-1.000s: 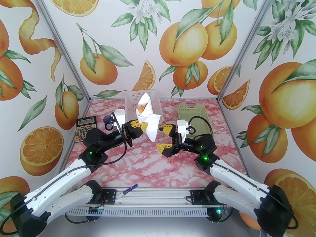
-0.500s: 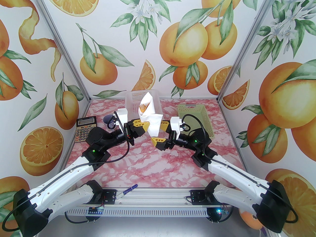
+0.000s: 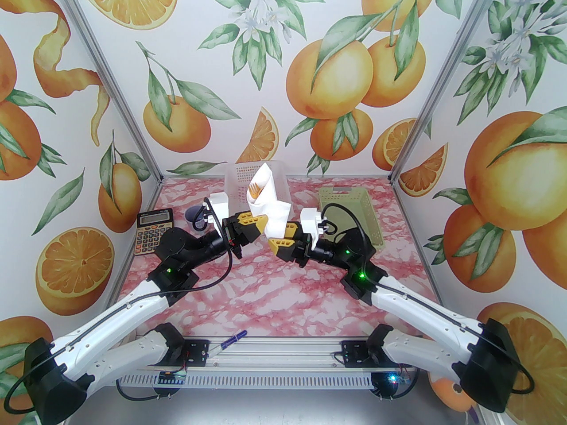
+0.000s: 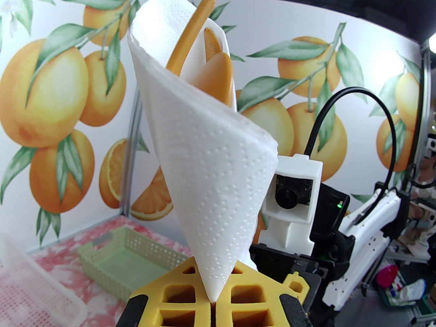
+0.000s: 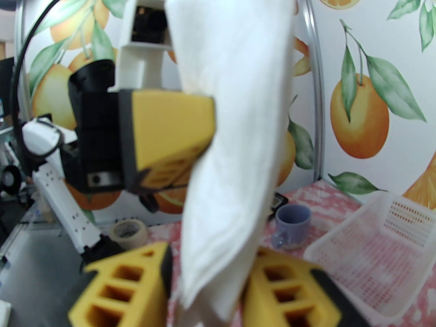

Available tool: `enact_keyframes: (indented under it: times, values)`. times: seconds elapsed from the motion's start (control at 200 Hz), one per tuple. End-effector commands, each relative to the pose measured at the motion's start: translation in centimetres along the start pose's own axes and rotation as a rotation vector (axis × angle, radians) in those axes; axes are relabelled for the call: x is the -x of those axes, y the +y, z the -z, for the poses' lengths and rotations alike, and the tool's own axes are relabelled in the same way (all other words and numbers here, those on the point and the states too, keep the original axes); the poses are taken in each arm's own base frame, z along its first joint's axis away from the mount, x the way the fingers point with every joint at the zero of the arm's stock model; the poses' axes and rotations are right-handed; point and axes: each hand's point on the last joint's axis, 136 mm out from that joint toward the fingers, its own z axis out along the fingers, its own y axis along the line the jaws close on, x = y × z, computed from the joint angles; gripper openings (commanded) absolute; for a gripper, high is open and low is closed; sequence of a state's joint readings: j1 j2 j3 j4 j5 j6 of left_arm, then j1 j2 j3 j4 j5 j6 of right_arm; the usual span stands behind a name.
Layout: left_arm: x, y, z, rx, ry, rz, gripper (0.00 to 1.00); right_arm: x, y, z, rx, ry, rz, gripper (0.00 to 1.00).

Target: Place the utensils on the paper napkin and roll it up

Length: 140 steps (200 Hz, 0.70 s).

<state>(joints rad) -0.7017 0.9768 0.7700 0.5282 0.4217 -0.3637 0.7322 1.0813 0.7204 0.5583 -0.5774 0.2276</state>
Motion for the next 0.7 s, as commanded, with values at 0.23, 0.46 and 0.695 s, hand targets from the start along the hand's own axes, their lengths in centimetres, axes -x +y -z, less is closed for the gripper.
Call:
enact_keyframes:
  times: [0.23,0.46,0.695]
  values:
    - [-0.1,0.9,-0.8,0.043,0.042,0.045,0.10,0.1,-0.6,-0.5,-0.022,0.042,-0.082,0.00]
    - [0.9,2.0,0.5,0.023,0.042,0.112,0.40,1.4,-1.0,0.6,0.098,-0.002,-0.213,0.00]
    - [2.1,0.5,1.8,-0.093,0.028,0.124,0.61,2.6,0.1,1.6,0.213,-0.032,-0.235,0.00]
